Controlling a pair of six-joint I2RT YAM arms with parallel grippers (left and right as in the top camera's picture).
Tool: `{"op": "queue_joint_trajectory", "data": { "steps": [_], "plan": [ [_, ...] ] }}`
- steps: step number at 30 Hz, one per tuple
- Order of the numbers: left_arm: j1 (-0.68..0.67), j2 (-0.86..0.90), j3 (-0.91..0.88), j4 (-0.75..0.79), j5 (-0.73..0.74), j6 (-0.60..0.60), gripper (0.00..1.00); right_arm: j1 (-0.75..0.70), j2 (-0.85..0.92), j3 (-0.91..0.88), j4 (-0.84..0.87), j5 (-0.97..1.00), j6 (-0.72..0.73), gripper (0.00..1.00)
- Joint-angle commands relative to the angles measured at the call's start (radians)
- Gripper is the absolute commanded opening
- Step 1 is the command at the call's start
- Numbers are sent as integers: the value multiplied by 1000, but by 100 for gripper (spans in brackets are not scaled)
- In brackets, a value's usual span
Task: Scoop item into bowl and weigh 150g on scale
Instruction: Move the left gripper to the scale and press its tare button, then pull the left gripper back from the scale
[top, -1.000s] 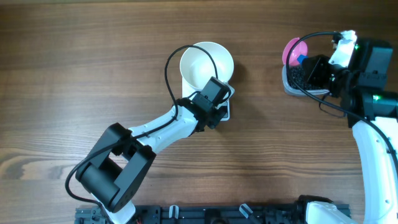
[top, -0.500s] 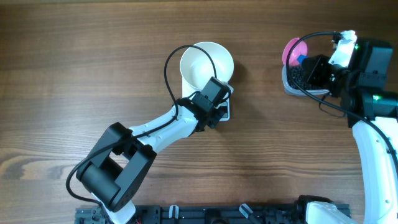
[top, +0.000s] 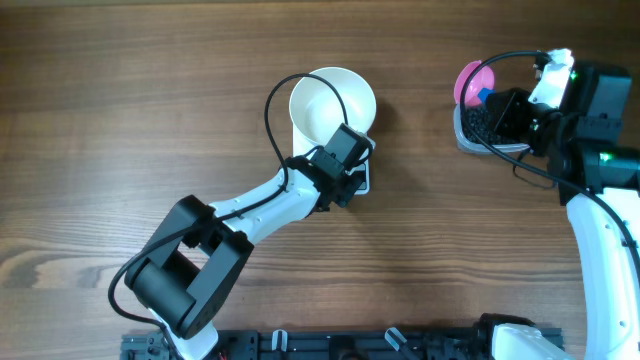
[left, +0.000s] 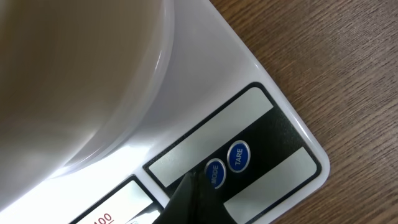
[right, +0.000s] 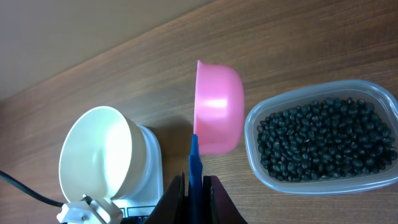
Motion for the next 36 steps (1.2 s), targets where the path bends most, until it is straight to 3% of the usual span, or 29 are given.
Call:
{"op": "queue_joint_trajectory", "data": {
  "steps": [1,8,13,22,25,30,36],
  "plan": [
    [3,72,-19,-16,12,-11,4,-4,-12,18,-2,-14,5,4],
    [3,55,-18,-16,-8,-13,4,-4,-12,18,-1,-14,5,4],
    [2,-99,-13,-24,-2,-13,4,-4,-12,18,0,-14,5,4],
    [7,-308,-13,-192,96,-41,4,-4,-12,18,0,-13,2,4],
    [47,-324,-13,-248,103,-132,4,-4,-12,18,0,-13,-4,4],
    [125,-341,-66,-250,214,-130,4,-4,-12,18,3,8,-18,4],
    [220,-509,-225,-195,263,-134,4,-4,-12,18,4,9,-18,4]
  ]
}}
